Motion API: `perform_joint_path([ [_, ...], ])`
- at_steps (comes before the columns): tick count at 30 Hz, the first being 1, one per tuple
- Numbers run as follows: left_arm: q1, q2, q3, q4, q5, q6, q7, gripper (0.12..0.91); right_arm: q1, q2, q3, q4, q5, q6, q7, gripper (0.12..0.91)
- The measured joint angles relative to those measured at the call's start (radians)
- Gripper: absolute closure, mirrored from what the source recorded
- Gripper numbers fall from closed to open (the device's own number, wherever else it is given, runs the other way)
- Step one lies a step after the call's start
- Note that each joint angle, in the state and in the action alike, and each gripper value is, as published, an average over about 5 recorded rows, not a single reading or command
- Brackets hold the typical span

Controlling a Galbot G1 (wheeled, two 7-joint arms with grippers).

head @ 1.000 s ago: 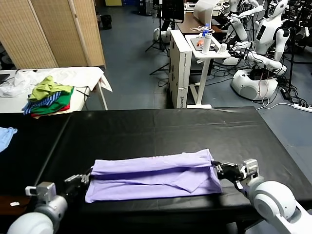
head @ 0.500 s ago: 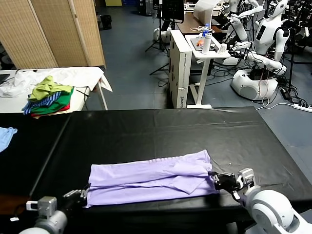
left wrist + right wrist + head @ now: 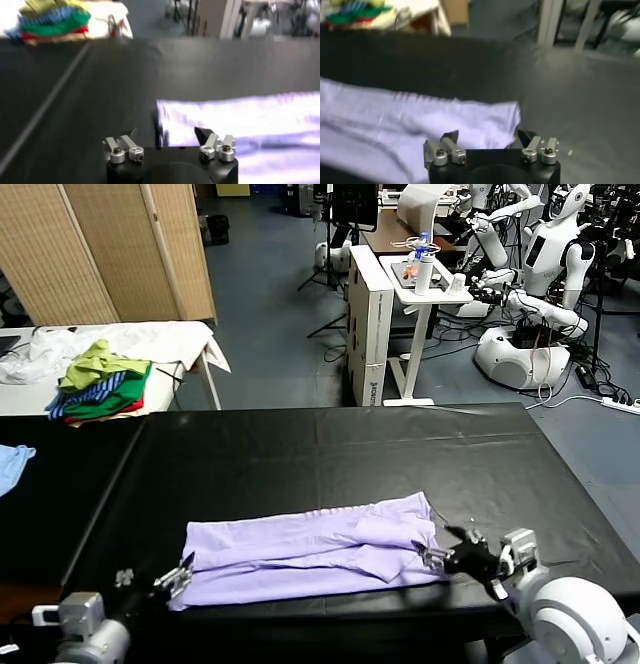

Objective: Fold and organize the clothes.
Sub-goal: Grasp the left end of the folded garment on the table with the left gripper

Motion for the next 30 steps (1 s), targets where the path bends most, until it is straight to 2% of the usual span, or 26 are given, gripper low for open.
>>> perform_joint_path([
  [9,-0.155,-0.013,0.054,0.125,-0.034,-0.026,0.023,0.123,0.139,0.092,-0.137,-0.152,-0.037,0.006,0.031,0.118],
  [15,-0.218,-0.023,0.095,0.204,-0.023,-0.029,0.039,0.123,0.189,0.135,-0.196,-0.217,-0.047,0.003,0.039,0.122],
  [18,-0.232,-0.025,0.107,0.235,-0.02,-0.027,0.043,0.128,0.206,0.151,-0.213,-0.241,-0.054,0.001,0.04,0.151],
  [21,-0.241,-0.026,0.116,0.259,-0.018,-0.025,0.047,0.159,0.215,0.162,-0.222,-0.258,-0.058,-0.001,0.04,0.217],
  [25,-0.254,-0.027,0.125,0.287,-0.009,-0.025,0.054,0.251,0.216,0.174,-0.226,-0.268,-0.063,-0.004,0.04,0.291],
  [28,-0.267,-0.027,0.131,0.308,-0.004,-0.028,0.054,0.313,0.213,0.181,-0.227,-0.269,-0.069,-0.005,0.038,0.41],
  [30,-0.277,-0.028,0.136,0.323,-0.001,-0.03,0.053,0.369,0.211,0.184,-0.227,-0.269,-0.074,-0.003,0.038,0.534],
])
